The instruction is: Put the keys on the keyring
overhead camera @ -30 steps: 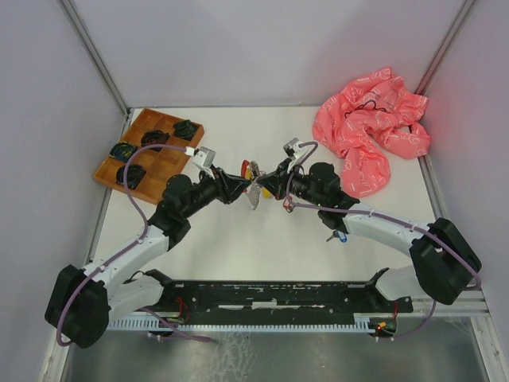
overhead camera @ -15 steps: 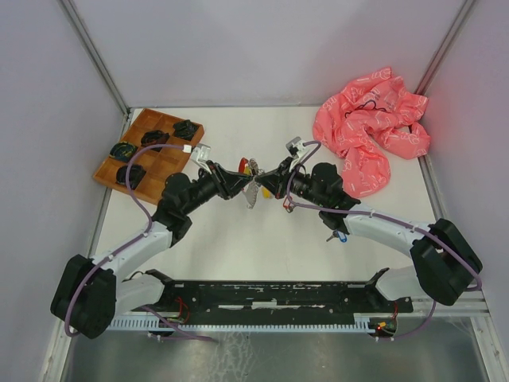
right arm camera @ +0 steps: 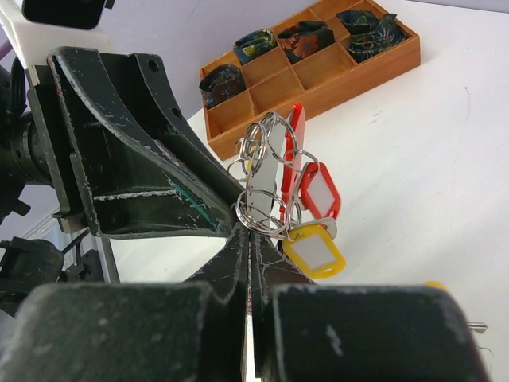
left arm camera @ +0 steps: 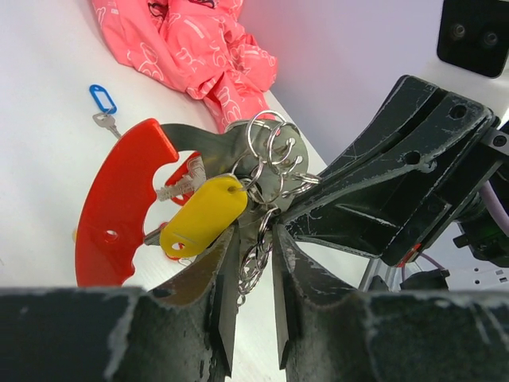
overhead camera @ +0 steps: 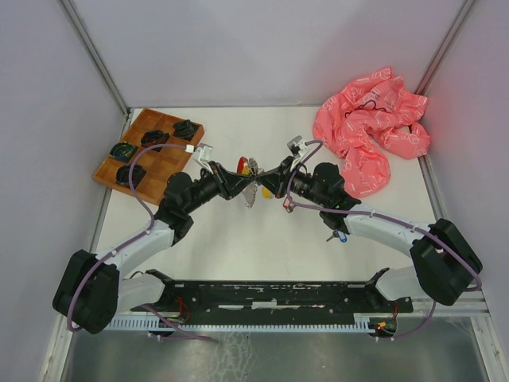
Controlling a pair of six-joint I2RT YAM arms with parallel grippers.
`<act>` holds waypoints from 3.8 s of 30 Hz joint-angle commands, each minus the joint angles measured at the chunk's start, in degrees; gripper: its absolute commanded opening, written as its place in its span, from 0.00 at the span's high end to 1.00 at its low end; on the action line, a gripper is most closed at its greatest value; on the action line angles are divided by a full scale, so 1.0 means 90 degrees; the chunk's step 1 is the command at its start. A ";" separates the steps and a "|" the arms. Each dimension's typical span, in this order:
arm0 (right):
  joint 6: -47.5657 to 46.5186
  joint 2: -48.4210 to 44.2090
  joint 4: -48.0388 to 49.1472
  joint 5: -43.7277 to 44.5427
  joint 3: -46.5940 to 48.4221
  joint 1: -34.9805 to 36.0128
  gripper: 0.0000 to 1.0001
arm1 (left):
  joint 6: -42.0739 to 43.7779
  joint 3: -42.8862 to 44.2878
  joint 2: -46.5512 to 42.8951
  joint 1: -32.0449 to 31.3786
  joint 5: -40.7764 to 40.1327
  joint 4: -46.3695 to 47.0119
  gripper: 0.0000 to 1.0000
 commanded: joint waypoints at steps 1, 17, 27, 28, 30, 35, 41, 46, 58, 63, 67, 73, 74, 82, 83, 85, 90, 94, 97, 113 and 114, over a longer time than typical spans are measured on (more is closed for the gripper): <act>0.0094 -0.0053 0.0721 -0.0231 0.0052 -0.0019 0.99 | -0.0015 0.0056 -0.0088 0.0024 0.0242 0.0541 0.72; -0.0129 -0.0135 0.0507 -0.0212 0.0031 -0.0020 0.83 | 0.0706 0.0327 -0.0207 0.0021 0.0643 -0.0051 0.97; -0.2705 -0.1239 -0.1949 -0.0033 0.0263 -0.0030 0.54 | 0.3418 0.1409 -0.0652 -0.0448 -0.0270 -0.3072 0.97; -0.2988 -0.1336 -0.2157 -0.0032 0.0298 -0.0027 0.53 | 0.3631 0.1493 -0.0668 -0.0484 -0.0324 -0.3261 0.97; -0.3515 -0.1498 -0.2381 -0.0231 0.0323 -0.0031 0.52 | 0.3988 0.1674 -0.0719 -0.0514 -0.0371 -0.3580 0.97; -0.4442 -0.1579 -0.2441 -0.0840 0.0347 -0.0027 0.52 | 0.5065 0.2084 -0.0829 -0.0642 -0.0105 -0.4238 0.97; -0.5175 -0.1468 -0.2639 -0.1692 0.0603 -0.0033 0.53 | 0.6536 0.2224 -0.1033 -0.0729 0.0583 -0.4799 0.97; -0.5524 -0.1336 -0.2991 -0.2251 0.0901 -0.0039 0.54 | 0.7448 0.2317 -0.1106 -0.0783 0.1040 -0.5140 0.97; -0.5283 -0.0727 -0.3295 -0.3111 0.1394 -0.0035 0.62 | 0.8294 0.2420 -0.1135 -0.0885 0.1447 -0.5360 0.97; -0.5125 -0.0599 -0.3139 -0.3039 0.1359 -0.0042 0.64 | 0.8347 0.2426 -0.1146 -0.0921 0.1502 -0.5348 0.97; -0.4936 -0.0546 -0.2935 -0.2963 0.1299 -0.0042 0.66 | 0.8348 0.2402 -0.1136 -0.0930 0.1519 -0.5297 0.97; -0.4860 -0.0493 -0.2929 -0.2992 0.1281 -0.0033 0.69 | 0.8283 0.2373 -0.1136 -0.0940 0.1504 -0.5193 0.97; -0.4859 -0.0483 -0.2922 -0.3016 0.1287 -0.0037 0.70 | 0.8272 0.2366 -0.1132 -0.0941 0.1495 -0.5180 0.97; -0.4762 -0.0368 -0.2858 -0.3205 0.1287 -0.0029 0.78 | 0.8106 0.2367 -0.1068 -0.0940 0.1445 -0.5058 0.97; -0.4752 -0.0359 -0.2866 -0.3210 0.1283 -0.0033 0.79 | 0.8075 0.2359 -0.1072 -0.0937 0.1426 -0.5030 0.97; -0.4761 -0.0340 -0.2881 -0.3189 0.1268 -0.0028 0.84 | 0.8018 0.2337 -0.1086 -0.0940 0.1406 -0.4975 0.97; -0.4737 -0.0435 -0.2586 -0.2960 0.1122 -0.0028 0.99 | 0.7816 0.2253 -0.1123 -0.0940 0.1368 -0.4904 0.97; -0.4787 -0.0580 -0.2195 -0.2793 0.0900 -0.0033 0.99 | 0.7363 0.1914 -0.1399 -0.0947 0.1120 -0.4543 0.84; -0.4800 -0.0669 -0.1831 -0.2725 0.0697 -0.0034 0.99 | 0.7057 0.1540 -0.1720 -0.0940 0.0916 -0.4139 0.78; -0.4800 -0.0962 -0.1130 -0.2732 0.0346 -0.0035 0.99 | 0.6834 0.1350 -0.1605 -0.0884 0.0510 -0.4126 0.80; -0.4795 -0.0965 -0.1113 -0.2754 0.0345 -0.0038 0.99 | 0.6830 0.1351 -0.1576 -0.0876 0.0464 -0.4122 0.80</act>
